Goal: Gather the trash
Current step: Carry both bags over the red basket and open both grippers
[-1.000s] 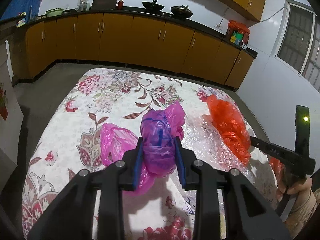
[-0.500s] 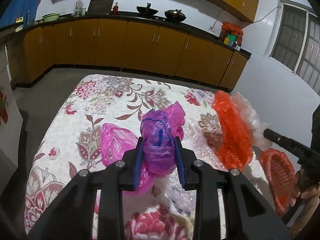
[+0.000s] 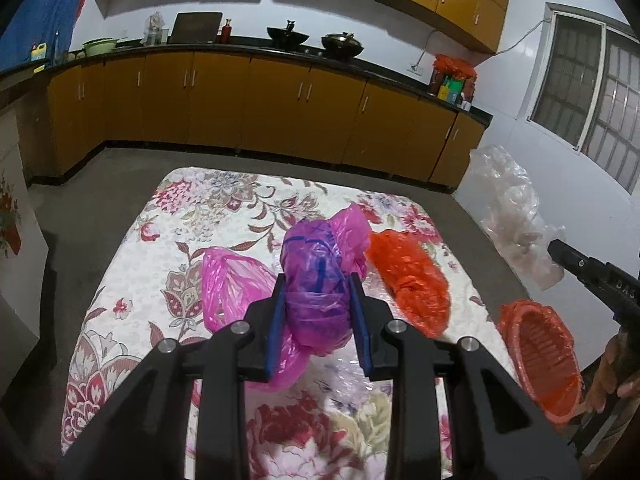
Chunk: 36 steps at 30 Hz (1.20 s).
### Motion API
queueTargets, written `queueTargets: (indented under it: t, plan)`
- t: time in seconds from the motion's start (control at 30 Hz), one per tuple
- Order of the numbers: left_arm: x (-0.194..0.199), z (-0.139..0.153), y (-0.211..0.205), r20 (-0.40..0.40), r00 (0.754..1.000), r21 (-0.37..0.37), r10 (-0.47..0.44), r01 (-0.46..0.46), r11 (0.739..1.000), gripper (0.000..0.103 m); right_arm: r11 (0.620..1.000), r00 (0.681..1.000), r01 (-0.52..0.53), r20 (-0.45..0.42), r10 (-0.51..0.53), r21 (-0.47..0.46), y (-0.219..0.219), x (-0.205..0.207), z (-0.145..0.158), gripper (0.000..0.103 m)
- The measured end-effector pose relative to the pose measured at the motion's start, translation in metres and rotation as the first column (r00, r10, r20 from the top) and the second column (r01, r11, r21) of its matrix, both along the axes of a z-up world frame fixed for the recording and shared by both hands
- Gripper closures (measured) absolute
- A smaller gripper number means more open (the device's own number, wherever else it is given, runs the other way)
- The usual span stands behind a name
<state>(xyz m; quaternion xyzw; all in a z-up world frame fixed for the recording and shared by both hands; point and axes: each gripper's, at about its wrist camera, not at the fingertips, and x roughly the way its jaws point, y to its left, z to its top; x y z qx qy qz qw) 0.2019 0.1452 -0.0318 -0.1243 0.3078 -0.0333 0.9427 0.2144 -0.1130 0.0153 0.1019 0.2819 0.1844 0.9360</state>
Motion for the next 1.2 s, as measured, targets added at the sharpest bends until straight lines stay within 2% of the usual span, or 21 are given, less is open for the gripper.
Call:
queueTargets:
  t: [0.27, 0.4, 0.63, 0.9, 1.2]
  plan:
    - [-0.02, 0.016, -0.036, 0.026, 0.995, -0.012, -0.096, 0.096, 0.995, 0.073, 0.983, 0.984, 0.177, 0.033, -0.176, -0.057, -0.052, -0.051, 0.004, 0.099]
    - [-0.03, 0.021, -0.065, 0.034, 0.986, -0.017, -0.165, 0.165, 0.986, 0.073, 0.953, 0.955, 0.295, 0.035, -0.294, -0.066, -0.085, -0.079, 0.0, 0.099]
    - [-0.042, 0.02, -0.125, 0.024, 0.955, -0.048, -0.295, 0.296, 0.954, 0.073, 0.881, 0.882, 0.472, 0.003, -0.472, -0.032, -0.139, -0.12, -0.014, 0.099]
    - [-0.05, 0.016, -0.19, 0.022, 0.908, -0.075, -0.419, 0.419, 0.905, 0.073, 0.822, 0.822, 0.569, -0.017, -0.569, 0.009, -0.177, -0.137, -0.023, 0.099]
    - [-0.043, 0.009, -0.239, 0.003, 0.865, -0.078, -0.502, 0.501, 0.862, 0.073, 0.794, 0.794, 0.608, -0.009, -0.608, 0.016, -0.197, -0.148, -0.029, 0.099]
